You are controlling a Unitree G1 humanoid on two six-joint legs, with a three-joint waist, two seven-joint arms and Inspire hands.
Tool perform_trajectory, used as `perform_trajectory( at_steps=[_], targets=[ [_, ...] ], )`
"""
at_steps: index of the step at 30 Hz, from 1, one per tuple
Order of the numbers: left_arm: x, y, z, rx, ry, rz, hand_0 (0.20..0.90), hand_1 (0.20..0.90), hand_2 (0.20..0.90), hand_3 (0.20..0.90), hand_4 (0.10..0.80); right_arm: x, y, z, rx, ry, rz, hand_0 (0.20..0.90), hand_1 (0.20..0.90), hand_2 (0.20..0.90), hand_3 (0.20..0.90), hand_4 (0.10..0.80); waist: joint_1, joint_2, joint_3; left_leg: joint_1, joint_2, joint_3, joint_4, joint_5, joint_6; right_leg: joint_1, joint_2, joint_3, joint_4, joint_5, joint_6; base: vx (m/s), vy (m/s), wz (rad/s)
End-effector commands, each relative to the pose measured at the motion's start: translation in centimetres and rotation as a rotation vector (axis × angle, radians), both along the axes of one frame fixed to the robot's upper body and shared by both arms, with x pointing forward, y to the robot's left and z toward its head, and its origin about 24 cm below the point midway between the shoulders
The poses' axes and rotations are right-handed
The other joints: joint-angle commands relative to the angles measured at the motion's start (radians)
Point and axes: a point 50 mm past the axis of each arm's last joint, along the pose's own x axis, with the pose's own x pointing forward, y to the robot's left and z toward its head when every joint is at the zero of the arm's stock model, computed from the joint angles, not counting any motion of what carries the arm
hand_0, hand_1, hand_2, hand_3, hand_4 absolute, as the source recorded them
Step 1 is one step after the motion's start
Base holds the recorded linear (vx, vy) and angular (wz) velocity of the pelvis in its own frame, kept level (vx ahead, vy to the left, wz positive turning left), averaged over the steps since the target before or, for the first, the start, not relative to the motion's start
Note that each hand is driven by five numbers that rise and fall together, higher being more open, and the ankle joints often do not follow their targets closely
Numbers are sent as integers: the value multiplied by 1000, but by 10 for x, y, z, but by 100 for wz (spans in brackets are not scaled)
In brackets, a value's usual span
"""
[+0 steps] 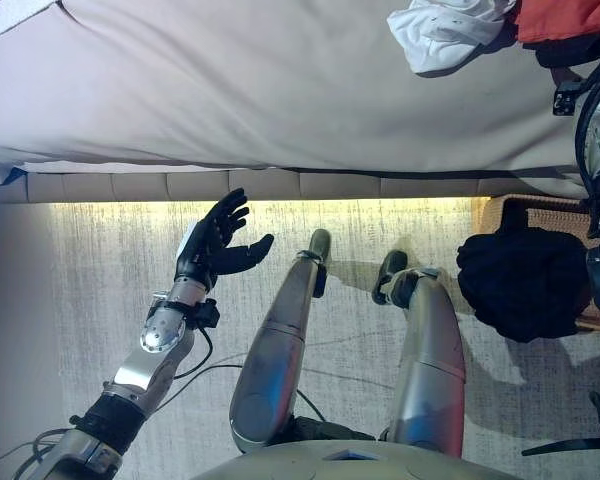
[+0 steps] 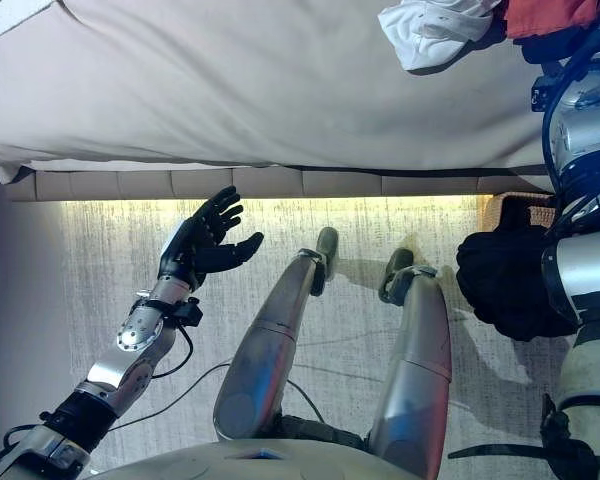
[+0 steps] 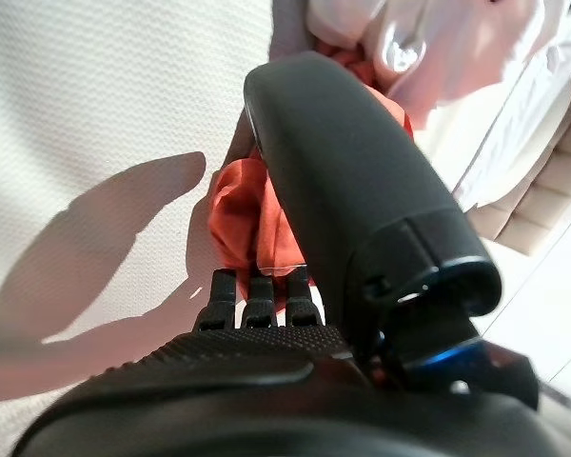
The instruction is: Pick up the clothes from the bed and place them into the basket
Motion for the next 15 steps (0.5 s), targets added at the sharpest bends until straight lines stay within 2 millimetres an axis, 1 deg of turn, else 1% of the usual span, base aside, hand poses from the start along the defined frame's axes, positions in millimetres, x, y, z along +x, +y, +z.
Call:
perform_trajectory(
  at_steps=[1,6,9,12,15],
  targets=[
    [-9,15,42,0,-219,-1,900,900,900,900,800,-27,7,85,-116,-287,-9,300,300,300,200,100,31,-11,-19,3,-25,42,-3,-68,47,82,80,-4,21,-77,3,-1,-37,10],
    [-12,17,40,3,-229,19,900,900,900,900,800,-28,5,85,-95,-323,-49,300,300,300,200,100,39,-11,-19,-16,-24,29,4,-58,45,71,86,-2,28,-81,0,-1,-12,3],
    [-12,16,42,4,-246,26,900,900,900,900,800,-28,4,85,-67,-353,-54,300,300,300,200,100,42,-8,-19,-15,-22,28,-2,-61,46,73,88,-2,25,-84,0,-6,-4,1],
    [-12,16,45,9,-253,23,900,900,900,900,800,-29,2,83,-26,-387,-54,300,300,300,200,100,43,-9,-19,2,-21,25,-13,-60,43,90,91,-3,10,-83,-1,0,0,0],
    [-13,16,44,14,-251,17,900,900,900,900,800,-29,-1,80,2,-398,-45,300,300,300,200,100,42,-12,-19,41,-16,21,-28,-53,38,137,99,-4,-27,-80,-5,0,0,0]
  ],
)
